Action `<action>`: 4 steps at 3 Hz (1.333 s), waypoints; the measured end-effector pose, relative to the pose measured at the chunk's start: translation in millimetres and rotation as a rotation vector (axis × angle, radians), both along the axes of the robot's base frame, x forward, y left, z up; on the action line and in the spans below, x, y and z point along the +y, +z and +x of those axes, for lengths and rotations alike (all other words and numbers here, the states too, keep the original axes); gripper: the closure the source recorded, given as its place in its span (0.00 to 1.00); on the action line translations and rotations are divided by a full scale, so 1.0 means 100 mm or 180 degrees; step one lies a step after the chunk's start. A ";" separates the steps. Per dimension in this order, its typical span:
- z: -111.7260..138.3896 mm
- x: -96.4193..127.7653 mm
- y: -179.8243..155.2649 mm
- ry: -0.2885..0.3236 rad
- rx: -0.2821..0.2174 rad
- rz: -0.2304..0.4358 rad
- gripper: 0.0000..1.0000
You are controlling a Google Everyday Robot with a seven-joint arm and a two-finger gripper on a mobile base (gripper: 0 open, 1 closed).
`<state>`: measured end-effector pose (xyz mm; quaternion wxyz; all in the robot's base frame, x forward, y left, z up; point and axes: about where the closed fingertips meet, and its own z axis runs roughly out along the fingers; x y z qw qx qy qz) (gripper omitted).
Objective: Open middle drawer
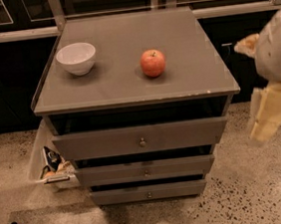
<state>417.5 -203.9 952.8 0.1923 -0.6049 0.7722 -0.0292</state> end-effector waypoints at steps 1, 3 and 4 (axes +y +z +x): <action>-0.18 -0.11 -0.70 0.0115 0.0079 0.0148 0.00; -0.41 -0.18 -1.50 0.0550 0.0054 0.0108 0.00; -0.41 -0.17 -1.48 0.0535 0.0055 0.0115 0.00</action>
Offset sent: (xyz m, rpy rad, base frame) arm -0.0644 -0.0259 -0.2330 0.0533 0.0260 0.2617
